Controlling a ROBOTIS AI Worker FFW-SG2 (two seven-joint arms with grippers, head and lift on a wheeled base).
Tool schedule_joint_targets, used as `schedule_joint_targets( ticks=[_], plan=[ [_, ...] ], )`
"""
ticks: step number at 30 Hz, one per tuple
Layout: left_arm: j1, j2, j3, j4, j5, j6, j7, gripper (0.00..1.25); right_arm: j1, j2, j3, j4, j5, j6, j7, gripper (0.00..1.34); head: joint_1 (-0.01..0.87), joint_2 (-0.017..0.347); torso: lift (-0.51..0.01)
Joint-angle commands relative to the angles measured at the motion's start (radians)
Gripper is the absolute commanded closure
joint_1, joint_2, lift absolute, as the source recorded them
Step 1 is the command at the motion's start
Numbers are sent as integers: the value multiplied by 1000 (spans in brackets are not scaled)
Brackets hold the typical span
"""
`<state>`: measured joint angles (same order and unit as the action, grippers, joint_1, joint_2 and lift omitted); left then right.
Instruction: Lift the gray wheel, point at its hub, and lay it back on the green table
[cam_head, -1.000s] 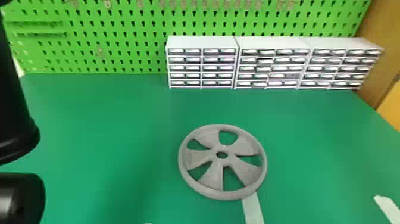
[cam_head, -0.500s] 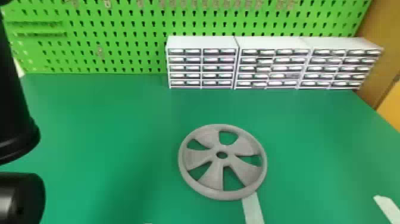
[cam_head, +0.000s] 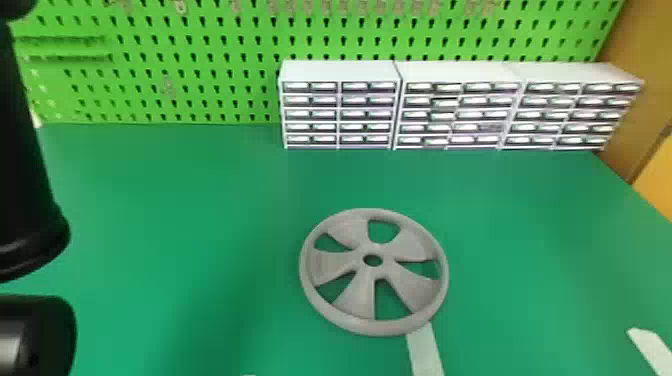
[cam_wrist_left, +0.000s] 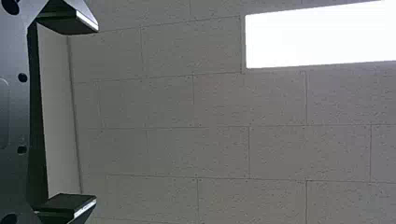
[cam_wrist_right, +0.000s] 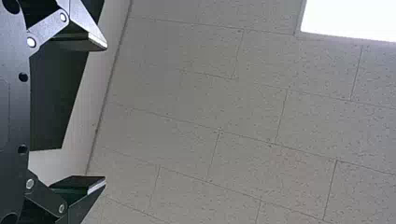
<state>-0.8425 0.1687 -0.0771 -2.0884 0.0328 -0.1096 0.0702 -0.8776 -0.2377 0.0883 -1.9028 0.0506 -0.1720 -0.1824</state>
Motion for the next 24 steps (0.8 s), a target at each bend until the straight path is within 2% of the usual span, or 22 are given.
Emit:
schedule_joint_targets(
  ticks=[1,4,10,15,24],
  plan=[
    [13,-2,-6,28,3,11,5,18,20,1,1,16,-2,11,0,271,692,48,-93],
    [30,0,-10,62,22,22,5,18,43,5,1,34,-5,20,-2,271,692,48,-93],
    [85,0,-21,113,-8,64,10,18,98,11,-2,73,-5,43,-2,269,692,48,-93],
    [132,0,-30,169,21,96,10,18,161,21,-18,90,-6,62,-2,269,692,48,-93],
    [238,-2,-9,186,15,131,22,19,273,31,-16,123,-21,106,-2,271,692,48,-93]
  ],
)
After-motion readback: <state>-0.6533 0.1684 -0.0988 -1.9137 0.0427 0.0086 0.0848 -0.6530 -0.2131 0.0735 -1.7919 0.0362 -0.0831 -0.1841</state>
